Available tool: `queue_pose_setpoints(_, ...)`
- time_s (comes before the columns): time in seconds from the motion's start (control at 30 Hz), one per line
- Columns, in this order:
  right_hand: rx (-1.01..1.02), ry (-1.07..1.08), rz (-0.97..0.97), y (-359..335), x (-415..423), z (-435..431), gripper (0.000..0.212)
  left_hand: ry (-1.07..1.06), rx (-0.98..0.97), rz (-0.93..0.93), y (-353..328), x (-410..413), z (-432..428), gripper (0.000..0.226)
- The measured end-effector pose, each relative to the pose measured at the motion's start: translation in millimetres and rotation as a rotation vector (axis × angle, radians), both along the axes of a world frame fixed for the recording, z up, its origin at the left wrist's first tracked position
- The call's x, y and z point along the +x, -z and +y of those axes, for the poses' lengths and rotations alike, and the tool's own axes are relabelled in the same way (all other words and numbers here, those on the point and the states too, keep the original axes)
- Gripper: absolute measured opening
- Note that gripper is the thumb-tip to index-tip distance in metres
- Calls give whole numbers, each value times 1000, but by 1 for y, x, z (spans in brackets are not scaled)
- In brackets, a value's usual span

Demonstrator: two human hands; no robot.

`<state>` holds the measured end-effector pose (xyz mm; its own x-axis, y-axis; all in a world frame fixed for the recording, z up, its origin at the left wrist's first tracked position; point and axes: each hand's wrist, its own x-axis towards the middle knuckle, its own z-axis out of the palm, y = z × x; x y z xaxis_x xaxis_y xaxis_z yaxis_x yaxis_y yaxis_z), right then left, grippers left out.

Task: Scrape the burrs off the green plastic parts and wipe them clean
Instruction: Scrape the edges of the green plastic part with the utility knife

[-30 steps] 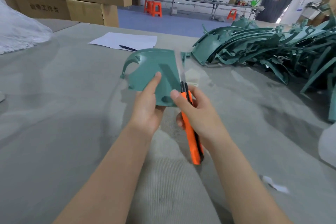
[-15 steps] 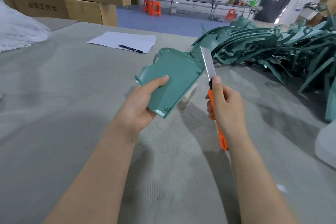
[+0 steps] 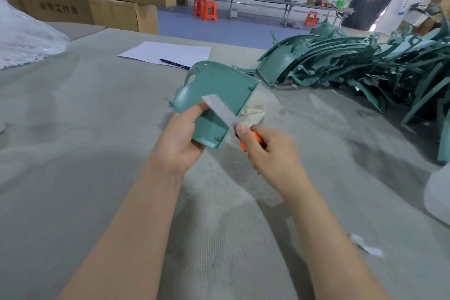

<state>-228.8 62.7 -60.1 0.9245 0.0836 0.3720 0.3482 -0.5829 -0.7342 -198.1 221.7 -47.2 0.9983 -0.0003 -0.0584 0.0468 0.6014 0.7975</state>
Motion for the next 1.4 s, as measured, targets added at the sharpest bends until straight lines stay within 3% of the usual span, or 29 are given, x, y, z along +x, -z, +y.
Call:
queue_pose_setpoints(0.1, 27, -2, -21, -1, 0, 0, 67, -13, -15, -14, -3, -1, 0, 9)
queue_pose_setpoints(0.23, 220, 197, -68, -4, 7, -13, 68, 4, 47, -69, -5, -6, 0, 16)
queue_pose_setpoints(0.4, 277, 343, -20, -2, 14, -31, 54, 2, 160, -121, -5, -10, -3, 22)
queue_pose_setpoints(1.03, 347, 197, 58, -1, 12, -26, 46, 18, 87, -130, -5, -8, 0, 14)
queue_pose_setpoints(1.4, -38, -95, -4, 2, 0, 0, 36, -89, 4, -87, -4, -2, 1, 7)
